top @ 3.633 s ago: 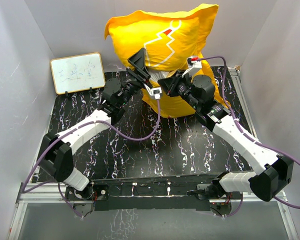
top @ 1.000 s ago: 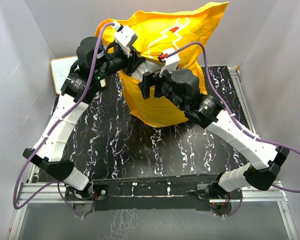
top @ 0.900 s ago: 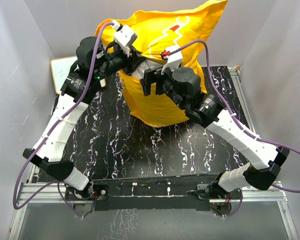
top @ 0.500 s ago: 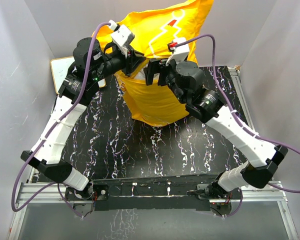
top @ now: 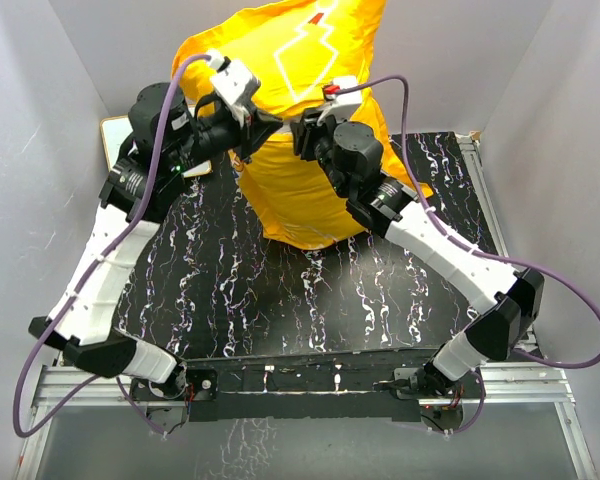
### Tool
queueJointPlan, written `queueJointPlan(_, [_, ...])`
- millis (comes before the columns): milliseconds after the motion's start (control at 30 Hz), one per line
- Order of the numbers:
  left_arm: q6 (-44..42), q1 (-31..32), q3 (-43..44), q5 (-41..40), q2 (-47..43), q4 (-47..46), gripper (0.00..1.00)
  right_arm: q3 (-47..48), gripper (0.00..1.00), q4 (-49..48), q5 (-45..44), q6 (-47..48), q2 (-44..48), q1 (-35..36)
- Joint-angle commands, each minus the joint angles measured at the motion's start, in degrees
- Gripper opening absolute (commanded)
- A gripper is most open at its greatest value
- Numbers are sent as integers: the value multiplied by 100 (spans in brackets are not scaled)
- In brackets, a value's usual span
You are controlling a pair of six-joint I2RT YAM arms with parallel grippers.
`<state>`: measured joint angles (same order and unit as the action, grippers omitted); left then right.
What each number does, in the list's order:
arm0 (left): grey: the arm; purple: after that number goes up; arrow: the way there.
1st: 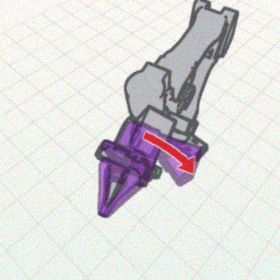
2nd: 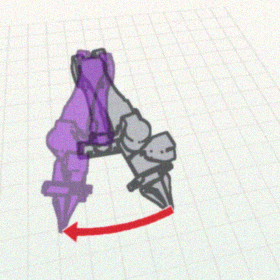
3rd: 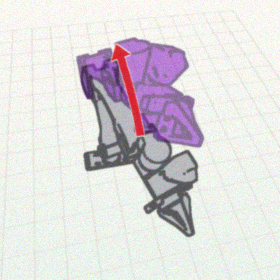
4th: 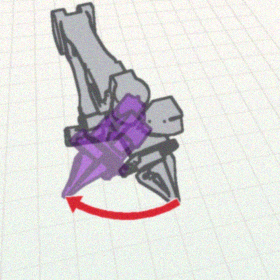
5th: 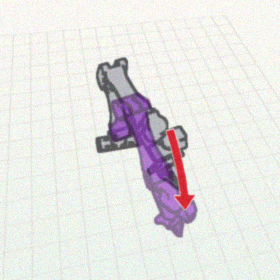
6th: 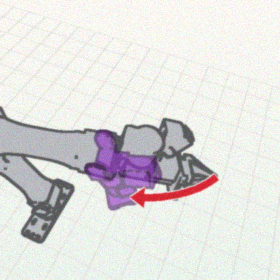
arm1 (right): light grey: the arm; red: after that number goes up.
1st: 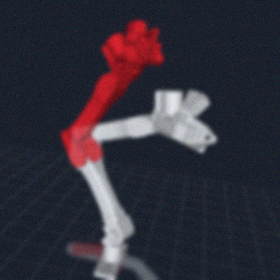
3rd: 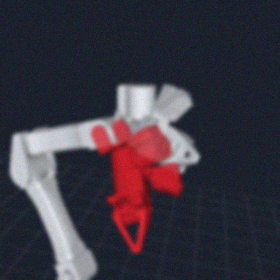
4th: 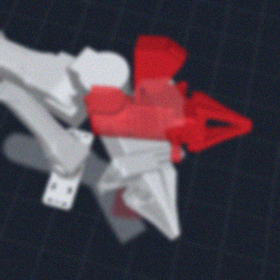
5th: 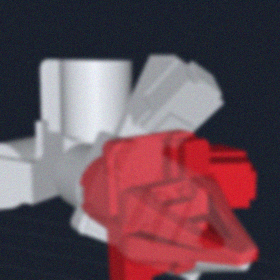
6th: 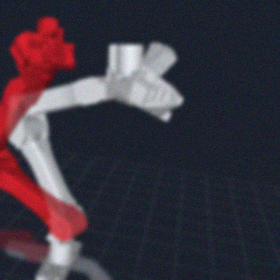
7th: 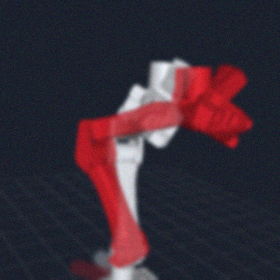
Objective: Remove the pillowcase from the pillow
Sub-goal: Remove the pillow from the pillowcase.
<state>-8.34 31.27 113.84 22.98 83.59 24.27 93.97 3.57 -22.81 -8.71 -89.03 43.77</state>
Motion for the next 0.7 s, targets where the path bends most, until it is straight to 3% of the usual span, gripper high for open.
queueJointPlan(0, [-805, 26, -847, -343, -789, -246, 0, -508, 17, -479, 102, -155, 418, -168])
queueJointPlan(67, [-1006, 28, -1147, -780, -818, -478, 2, -640, 8, -422, 42, -214, 475, -195])
queueJointPlan(233, [-1781, 28, -1308, -1148, -563, -868, 29, -976, 8, -357, 77, -429, 574, -213])
queueJointPlan(333, [-2009, 27, -1169, -1038, -210, -1007, 41, -1078, 8, -311, 148, -576, 563, -218])
queueJointPlan(533, [-2645, 125, -678, -470, 334, -210, 65, -1195, 8, -296, 305, -755, 563, -212])
queueJointPlan(667, [-3336, 204, -1058, -609, 229, -419, 69, -1219, 8, -275, 436, -775, 563, -216])
